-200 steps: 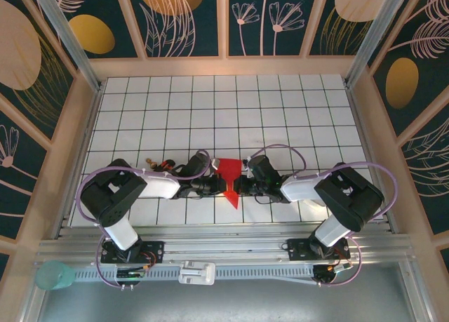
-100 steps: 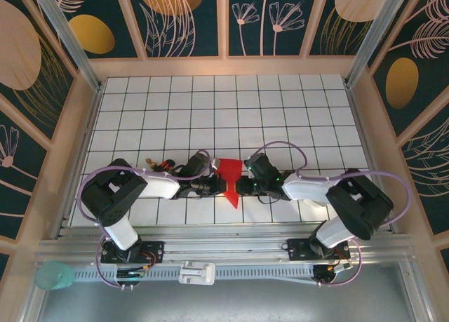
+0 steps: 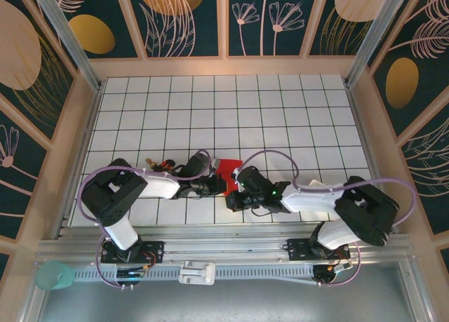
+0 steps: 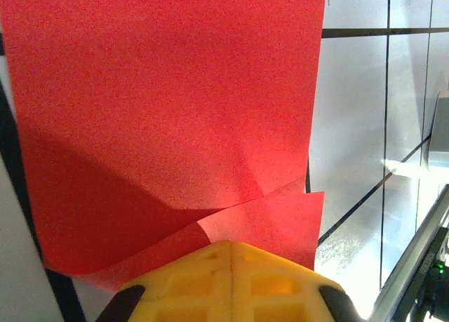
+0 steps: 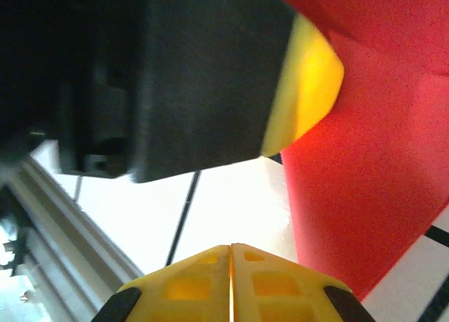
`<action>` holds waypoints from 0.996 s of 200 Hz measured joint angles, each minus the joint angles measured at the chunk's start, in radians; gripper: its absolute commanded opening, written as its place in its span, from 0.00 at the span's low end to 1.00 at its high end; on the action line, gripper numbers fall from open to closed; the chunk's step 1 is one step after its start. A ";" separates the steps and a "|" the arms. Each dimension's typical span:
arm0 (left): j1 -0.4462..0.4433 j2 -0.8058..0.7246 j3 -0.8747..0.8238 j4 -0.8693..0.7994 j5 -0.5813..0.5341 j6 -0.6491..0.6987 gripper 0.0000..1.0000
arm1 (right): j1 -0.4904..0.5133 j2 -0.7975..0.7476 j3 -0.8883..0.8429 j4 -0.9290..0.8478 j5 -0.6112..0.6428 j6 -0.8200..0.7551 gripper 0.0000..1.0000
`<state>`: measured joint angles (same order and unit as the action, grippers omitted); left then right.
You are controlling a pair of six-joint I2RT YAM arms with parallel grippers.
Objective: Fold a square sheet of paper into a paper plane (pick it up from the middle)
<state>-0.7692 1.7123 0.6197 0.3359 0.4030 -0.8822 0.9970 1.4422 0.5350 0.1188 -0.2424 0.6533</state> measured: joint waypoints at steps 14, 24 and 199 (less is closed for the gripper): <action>0.001 0.000 0.000 0.000 0.001 0.000 0.00 | 0.001 0.048 0.011 0.006 -0.003 0.000 0.06; 0.001 0.000 0.000 0.000 0.001 0.002 0.00 | 0.000 0.070 0.019 0.006 -0.003 -0.001 0.05; 0.001 0.000 0.003 -0.006 0.003 0.023 0.00 | -0.036 0.089 -0.002 0.063 -0.021 -0.003 0.00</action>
<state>-0.7685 1.7123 0.6224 0.3294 0.4065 -0.8597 0.9607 1.5314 0.5335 0.1818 -0.2638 0.6506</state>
